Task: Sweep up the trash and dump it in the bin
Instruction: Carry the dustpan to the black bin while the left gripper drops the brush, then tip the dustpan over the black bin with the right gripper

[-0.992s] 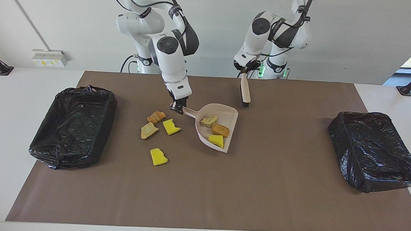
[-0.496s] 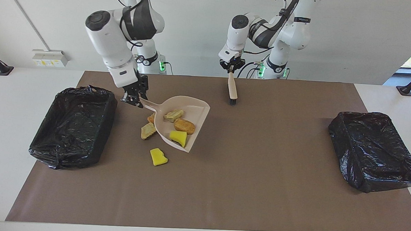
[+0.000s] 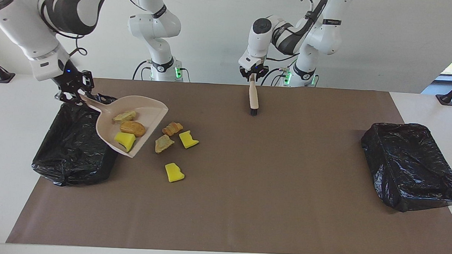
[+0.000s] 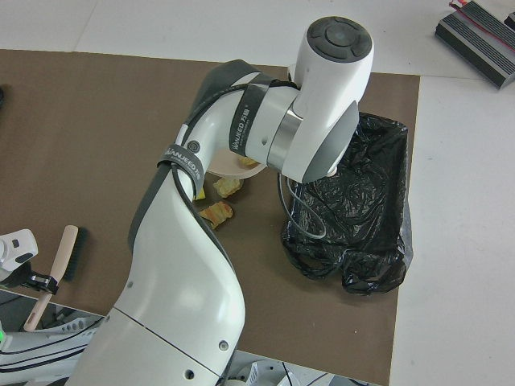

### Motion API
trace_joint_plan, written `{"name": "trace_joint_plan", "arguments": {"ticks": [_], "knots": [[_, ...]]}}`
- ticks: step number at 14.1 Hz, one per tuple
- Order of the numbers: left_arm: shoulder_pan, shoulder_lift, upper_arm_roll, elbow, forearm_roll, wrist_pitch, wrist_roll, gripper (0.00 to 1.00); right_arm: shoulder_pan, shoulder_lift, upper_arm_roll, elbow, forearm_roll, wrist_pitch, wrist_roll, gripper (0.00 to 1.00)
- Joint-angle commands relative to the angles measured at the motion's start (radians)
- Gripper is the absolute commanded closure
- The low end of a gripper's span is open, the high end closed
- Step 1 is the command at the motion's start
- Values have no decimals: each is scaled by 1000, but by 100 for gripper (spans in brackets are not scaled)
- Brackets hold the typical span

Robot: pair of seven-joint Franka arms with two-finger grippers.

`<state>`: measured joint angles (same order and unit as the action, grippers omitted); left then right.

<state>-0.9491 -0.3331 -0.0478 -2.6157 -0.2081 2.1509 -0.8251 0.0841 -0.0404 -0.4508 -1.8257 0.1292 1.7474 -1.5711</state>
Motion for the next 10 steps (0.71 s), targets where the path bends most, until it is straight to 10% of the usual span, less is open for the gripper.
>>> {"name": "trace_joint_plan", "arguments": {"ticks": [1,10], "knots": [[132,32,5,87,15,-32,127,0,6,13,-119,63,-26,-60,-124,100],[596,43,8,567,127,-417,631,0,2,180,-307,140,-203,161,-474,100]]}}
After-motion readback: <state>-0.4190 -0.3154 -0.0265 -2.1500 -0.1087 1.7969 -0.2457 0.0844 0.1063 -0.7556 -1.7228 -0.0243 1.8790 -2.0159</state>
